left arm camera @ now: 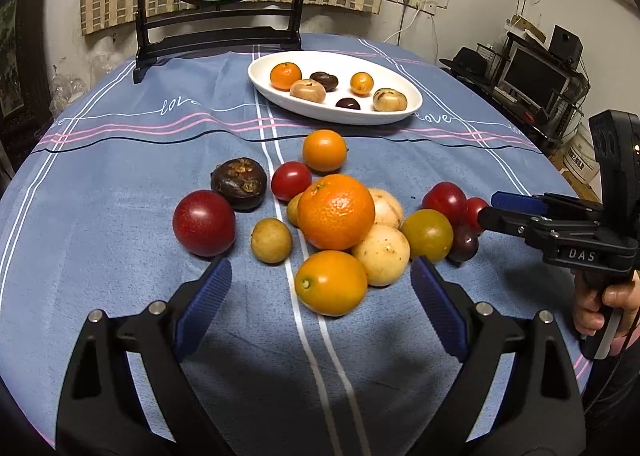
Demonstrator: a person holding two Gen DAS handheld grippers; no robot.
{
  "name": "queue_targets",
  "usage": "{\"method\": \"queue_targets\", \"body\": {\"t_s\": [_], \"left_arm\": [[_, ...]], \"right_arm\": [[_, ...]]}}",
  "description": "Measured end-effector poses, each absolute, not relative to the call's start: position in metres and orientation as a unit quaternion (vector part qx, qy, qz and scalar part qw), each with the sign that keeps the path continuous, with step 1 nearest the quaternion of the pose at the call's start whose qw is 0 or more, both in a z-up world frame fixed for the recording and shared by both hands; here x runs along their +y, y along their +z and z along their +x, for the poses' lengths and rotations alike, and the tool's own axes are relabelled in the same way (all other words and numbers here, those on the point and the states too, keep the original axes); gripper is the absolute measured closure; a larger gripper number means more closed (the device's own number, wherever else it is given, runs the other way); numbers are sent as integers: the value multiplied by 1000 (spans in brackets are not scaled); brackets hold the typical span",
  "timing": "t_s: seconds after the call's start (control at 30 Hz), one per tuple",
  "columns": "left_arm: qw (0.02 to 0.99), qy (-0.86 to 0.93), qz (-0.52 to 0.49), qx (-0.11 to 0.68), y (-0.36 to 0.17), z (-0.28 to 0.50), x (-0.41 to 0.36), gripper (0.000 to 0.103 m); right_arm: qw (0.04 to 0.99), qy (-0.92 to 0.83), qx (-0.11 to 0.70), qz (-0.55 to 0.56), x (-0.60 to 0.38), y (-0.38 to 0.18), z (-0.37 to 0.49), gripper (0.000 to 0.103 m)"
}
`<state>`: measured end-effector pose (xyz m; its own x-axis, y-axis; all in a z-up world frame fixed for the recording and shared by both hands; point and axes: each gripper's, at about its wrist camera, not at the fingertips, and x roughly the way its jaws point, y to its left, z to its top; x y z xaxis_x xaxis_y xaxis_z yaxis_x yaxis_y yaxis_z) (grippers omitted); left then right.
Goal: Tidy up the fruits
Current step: 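Move both tools back toward the fruit cluster, then grasp an orange kumquat with the left tool while the right tool grasps a red tomato-like fruit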
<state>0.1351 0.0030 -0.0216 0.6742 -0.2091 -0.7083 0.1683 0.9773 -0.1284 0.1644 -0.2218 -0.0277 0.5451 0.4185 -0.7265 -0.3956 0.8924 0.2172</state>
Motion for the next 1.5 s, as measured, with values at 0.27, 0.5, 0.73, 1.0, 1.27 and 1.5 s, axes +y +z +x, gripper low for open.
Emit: {"method": "queue_targets", "body": {"t_s": [0.27, 0.5, 0.73, 1.0, 1.27, 1.5], "left_arm": [[913, -102, -27, 394, -23, 137, 3, 10], [913, -104, -27, 393, -22, 137, 3, 10], [913, -106, -28, 393, -23, 137, 3, 10], [913, -106, -29, 394, -23, 137, 3, 10], [911, -114, -54, 393, -23, 135, 11, 14], [896, -124, -52, 423, -33, 139, 7, 40]], "right_arm": [[881, 214, 422, -10, -215, -30, 166, 52], [879, 201, 432, -35, -209, -34, 169, 61], [876, 201, 437, -39, -205, -37, 172, 63], [875, 198, 438, -57, -200, -37, 171, 71], [876, 205, 436, 29, -228, -35, 176, 71], [876, 209, 433, 28, -226, -33, 174, 71]]}}
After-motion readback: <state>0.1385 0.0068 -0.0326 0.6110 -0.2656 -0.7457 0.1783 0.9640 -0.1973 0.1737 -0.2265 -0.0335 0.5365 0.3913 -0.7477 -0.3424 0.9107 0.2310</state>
